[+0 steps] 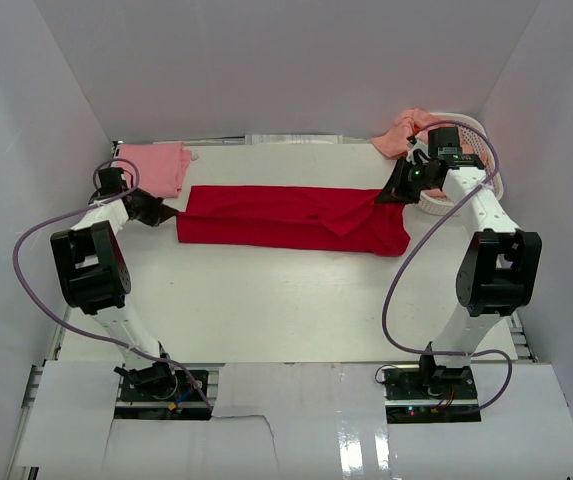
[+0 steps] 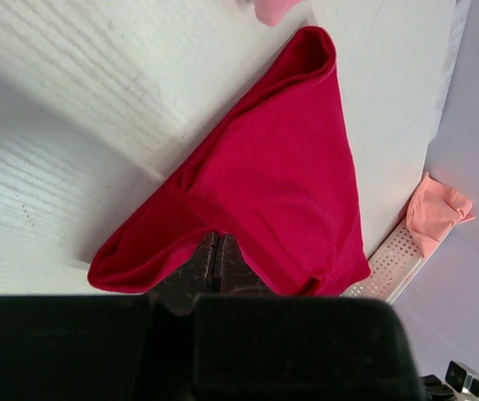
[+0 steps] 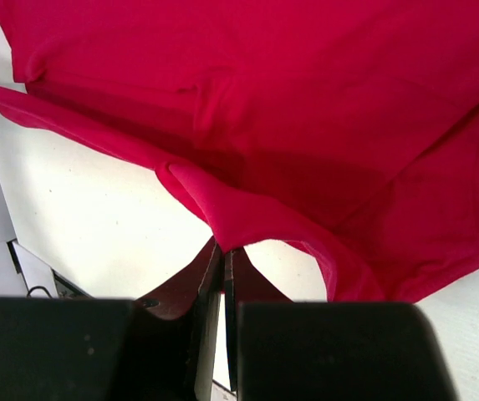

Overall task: Fold and stack the t-shirts
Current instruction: Fold the other side of the tshirt into a rectangle

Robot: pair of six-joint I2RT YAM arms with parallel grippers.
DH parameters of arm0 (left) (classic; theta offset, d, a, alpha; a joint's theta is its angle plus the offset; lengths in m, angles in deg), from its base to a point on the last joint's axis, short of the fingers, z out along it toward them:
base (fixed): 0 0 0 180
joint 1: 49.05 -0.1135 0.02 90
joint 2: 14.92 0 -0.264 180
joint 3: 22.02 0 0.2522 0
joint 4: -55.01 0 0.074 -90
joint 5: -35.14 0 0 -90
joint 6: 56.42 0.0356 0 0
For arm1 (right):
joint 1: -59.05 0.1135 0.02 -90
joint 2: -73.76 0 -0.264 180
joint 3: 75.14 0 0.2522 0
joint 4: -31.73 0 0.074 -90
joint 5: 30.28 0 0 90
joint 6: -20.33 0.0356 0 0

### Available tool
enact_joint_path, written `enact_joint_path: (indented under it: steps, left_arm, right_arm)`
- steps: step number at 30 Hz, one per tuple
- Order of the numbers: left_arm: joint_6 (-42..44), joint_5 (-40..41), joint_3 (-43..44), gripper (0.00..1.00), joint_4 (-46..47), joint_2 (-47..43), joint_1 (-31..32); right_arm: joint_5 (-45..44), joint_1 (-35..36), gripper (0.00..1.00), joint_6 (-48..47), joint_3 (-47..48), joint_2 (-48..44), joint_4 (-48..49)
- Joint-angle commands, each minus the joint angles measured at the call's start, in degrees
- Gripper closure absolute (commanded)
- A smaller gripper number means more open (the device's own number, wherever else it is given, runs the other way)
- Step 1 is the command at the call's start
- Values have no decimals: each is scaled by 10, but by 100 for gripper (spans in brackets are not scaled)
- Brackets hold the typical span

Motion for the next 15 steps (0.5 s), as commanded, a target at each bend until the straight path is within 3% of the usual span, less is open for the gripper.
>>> enact_joint_path:
  steps: [1,15]
  left_arm:
    - [9,4,34,100,-3,8,1]
    - [16,23,99,100,-18,64,43]
  right_arm:
    - [4,-3,92,5,33,14,4]
    - [6,-3,92,11,59,47,10]
